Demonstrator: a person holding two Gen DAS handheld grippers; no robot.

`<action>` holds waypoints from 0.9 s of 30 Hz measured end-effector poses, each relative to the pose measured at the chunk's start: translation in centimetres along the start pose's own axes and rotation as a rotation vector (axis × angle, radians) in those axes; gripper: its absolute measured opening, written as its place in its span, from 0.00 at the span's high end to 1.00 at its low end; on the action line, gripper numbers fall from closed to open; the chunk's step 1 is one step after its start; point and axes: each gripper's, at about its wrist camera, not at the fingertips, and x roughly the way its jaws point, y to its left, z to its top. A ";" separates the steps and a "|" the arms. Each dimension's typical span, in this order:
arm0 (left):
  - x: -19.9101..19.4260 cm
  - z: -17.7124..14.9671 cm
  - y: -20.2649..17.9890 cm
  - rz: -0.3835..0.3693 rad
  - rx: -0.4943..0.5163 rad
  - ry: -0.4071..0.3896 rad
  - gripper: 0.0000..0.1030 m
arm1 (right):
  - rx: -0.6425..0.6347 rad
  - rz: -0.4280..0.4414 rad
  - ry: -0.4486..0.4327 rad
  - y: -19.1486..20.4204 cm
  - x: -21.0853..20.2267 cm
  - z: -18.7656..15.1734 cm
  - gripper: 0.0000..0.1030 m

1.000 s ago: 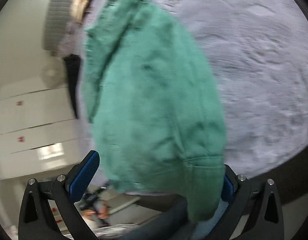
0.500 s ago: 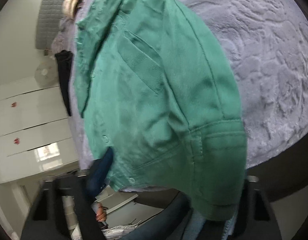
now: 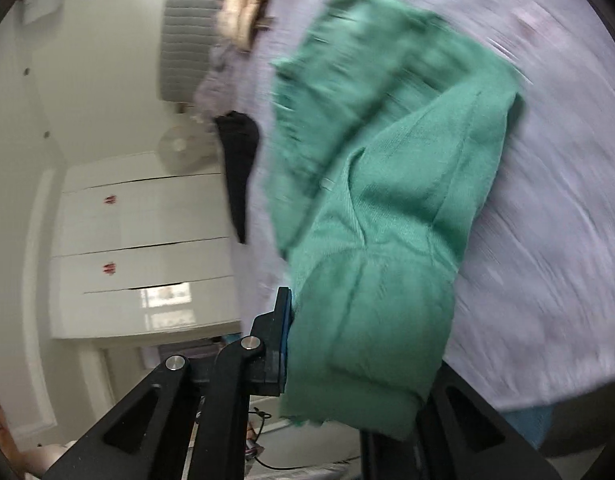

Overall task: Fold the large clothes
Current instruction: 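Lay the lifted hem over the collar with both tools and release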

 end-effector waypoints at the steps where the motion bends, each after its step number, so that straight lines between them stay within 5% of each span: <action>1: 0.0 1.4 -0.4 -0.001 -0.008 -0.024 0.82 | -0.022 0.006 0.004 1.1 0.5 1.5 0.87; 11: 7.0 16.9 -6.4 0.142 0.026 -0.224 0.82 | -0.076 0.012 0.000 6.2 7.3 18.6 0.87; 16: 12.7 22.1 -5.9 0.266 0.042 -0.168 0.82 | 0.050 -0.106 -0.010 3.0 12.0 25.5 0.87; 20: 17.2 24.2 -4.4 0.351 0.070 -0.043 0.81 | 0.113 -0.208 -0.032 0.6 14.1 27.5 0.83; 22: 17.8 24.4 -4.4 0.393 0.092 -0.038 0.71 | 0.139 -0.206 -0.047 -0.1 14.4 27.7 0.82; 24: 17.0 24.6 -4.5 0.434 0.109 -0.084 0.29 | 0.155 -0.195 -0.057 -0.1 14.1 27.8 0.76; 25: 16.3 24.7 -4.5 0.442 0.116 -0.117 0.20 | 0.147 -0.185 -0.068 0.2 13.7 27.9 0.63; 26: 15.1 24.9 -4.7 0.436 0.129 -0.156 0.13 | 0.126 -0.173 -0.089 0.7 12.9 27.9 0.38; 27: 14.4 25.0 -4.7 0.432 0.137 -0.173 0.13 | 0.087 -0.164 -0.120 1.5 11.7 28.0 0.27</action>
